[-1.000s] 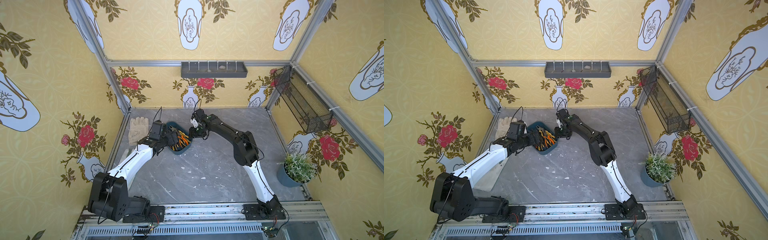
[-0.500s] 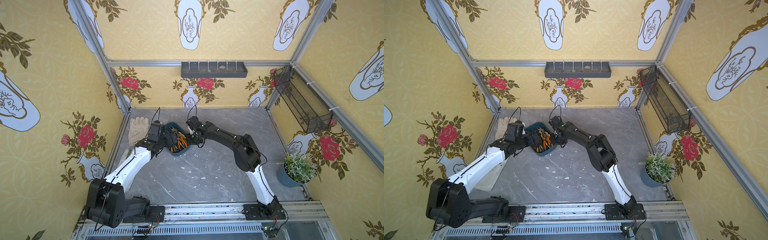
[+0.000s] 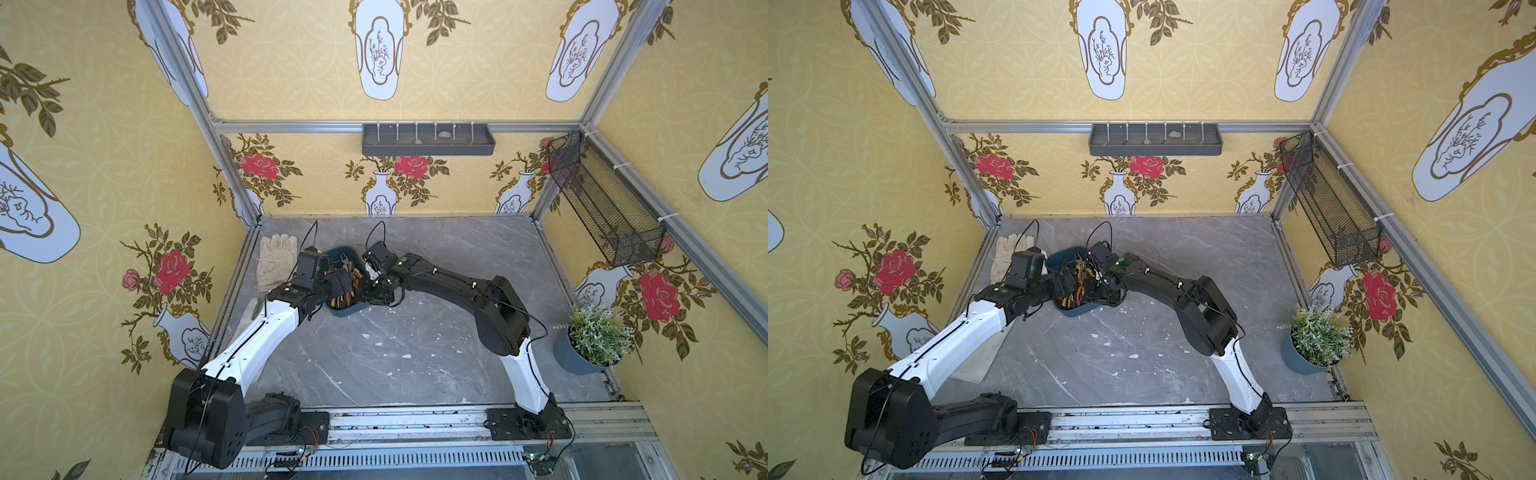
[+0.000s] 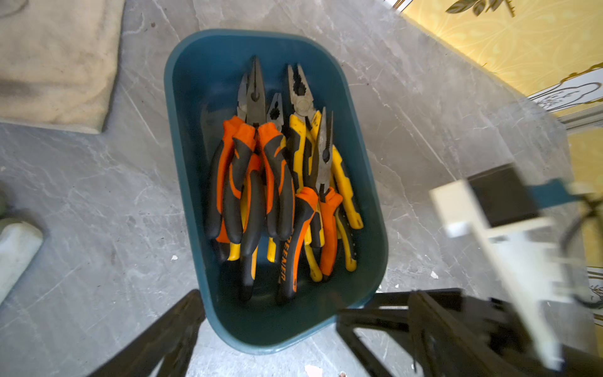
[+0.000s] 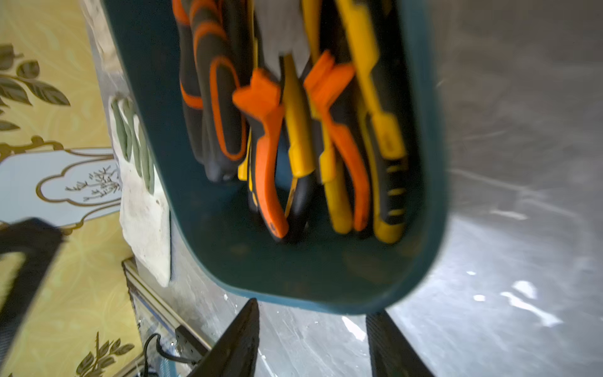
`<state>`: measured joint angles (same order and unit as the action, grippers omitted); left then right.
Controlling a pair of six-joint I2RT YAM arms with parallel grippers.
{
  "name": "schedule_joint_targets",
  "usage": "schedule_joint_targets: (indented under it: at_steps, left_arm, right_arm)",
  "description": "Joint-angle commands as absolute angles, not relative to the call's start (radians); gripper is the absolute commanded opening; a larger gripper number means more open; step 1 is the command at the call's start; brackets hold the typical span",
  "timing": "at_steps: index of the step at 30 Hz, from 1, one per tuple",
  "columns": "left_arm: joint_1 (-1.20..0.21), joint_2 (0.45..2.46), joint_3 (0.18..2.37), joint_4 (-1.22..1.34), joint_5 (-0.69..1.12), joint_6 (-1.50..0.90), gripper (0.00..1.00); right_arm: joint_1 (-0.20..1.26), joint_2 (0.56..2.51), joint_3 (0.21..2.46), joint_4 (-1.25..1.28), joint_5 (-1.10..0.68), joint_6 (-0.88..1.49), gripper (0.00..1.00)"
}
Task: Take the pliers out of the storage box
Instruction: Move the storage box to the center of the board.
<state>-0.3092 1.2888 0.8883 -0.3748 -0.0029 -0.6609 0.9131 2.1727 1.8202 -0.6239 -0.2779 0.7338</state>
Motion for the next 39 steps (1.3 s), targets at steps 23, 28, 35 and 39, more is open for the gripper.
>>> schedule_joint_targets:
  at_steps: [23, 28, 35, 39]
  left_arm:
    - [-0.108, 1.662, 1.068, -0.366, 0.041, -0.792, 0.42]
    - [-0.107, 1.701, 1.072, -0.364, 0.04, -0.792, 0.43]
    - [-0.099, 1.721, 1.068, -0.341, 0.055, -0.783, 0.43]
    - [-0.09, 1.742, 1.091, -0.341, 0.07, -0.767, 0.43]
  right_arm:
    - [0.791, 2.404, 2.192, -0.72, -0.339, 0.416, 0.46]
    - [0.805, 2.42, 2.191, -0.718, -0.35, 0.423, 0.44]
    - [0.839, 2.416, 2.162, -0.695, -0.363, 0.447, 0.42]
    - [0.871, 2.401, 2.132, -0.67, -0.371, 0.474, 0.42]
